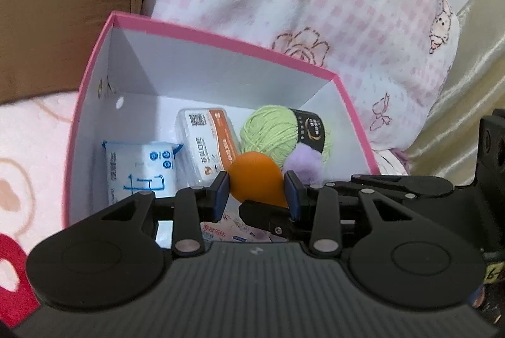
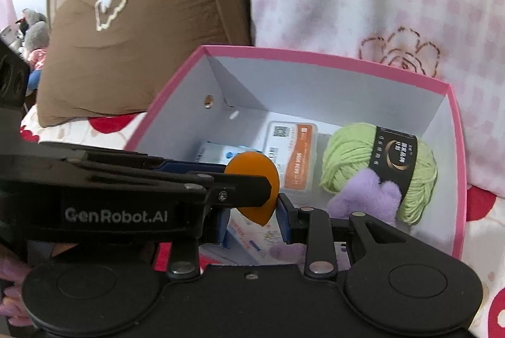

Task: Organize objects
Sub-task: 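Lower the sponge into the pink box and open the left gripper, then withdraw the left tool up and back from the pink box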

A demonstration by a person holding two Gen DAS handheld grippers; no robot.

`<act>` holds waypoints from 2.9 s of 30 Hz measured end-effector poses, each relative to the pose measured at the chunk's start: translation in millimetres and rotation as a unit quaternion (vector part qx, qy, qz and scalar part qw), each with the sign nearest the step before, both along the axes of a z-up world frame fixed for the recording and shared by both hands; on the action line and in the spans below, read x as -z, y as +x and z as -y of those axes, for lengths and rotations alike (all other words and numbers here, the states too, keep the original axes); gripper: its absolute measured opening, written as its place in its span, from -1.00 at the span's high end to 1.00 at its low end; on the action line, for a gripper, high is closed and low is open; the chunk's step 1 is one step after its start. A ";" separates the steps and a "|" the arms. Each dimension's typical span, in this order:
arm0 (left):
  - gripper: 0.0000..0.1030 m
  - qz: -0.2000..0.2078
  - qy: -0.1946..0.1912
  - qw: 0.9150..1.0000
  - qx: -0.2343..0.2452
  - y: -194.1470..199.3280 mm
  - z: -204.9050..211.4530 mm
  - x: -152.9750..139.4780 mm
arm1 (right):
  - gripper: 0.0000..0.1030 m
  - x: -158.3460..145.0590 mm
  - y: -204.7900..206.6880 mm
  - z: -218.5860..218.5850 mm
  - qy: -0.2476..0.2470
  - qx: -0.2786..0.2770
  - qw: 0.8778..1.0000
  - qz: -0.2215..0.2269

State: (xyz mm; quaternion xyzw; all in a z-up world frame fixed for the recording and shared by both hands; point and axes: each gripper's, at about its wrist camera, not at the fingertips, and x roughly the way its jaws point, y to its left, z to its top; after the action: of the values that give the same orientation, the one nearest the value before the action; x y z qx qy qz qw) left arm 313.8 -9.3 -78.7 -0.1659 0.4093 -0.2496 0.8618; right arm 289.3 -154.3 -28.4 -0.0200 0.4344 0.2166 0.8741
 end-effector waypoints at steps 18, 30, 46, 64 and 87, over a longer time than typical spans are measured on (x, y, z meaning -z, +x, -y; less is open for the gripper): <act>0.27 0.041 0.004 0.999 0.000 -1.0 4.6 13.5 | 0.30 15.9 0.5 0.7 -0.028 0.007 0.999 0.022; 0.20 0.033 0.003 0.999 -0.020 -1.7 -1.6 8.2 | 0.31 22.1 -2.3 11.6 -0.019 0.035 0.999 0.026; 0.16 0.039 0.068 0.997 -0.026 -54.6 -15.5 -52.4 | 0.25 -31.5 -71.6 53.3 0.020 0.099 0.992 0.071; 0.01 0.056 0.119 0.988 -0.076 -141.4 -37.6 -99.2 | -0.18 -84.5 -157.4 65.9 0.040 0.126 0.984 0.115; -0.39 0.036 0.144 0.986 -0.076 -212.8 -39.7 -93.4 | -0.86 -90.5 -225.3 47.0 0.023 0.104 0.985 0.134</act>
State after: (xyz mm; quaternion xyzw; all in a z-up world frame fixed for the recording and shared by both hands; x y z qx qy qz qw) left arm 101.0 30.3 14.7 -0.0617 0.3962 -0.1276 0.9072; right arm 64.0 -201.3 62.2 0.0168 0.3081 0.1294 0.9424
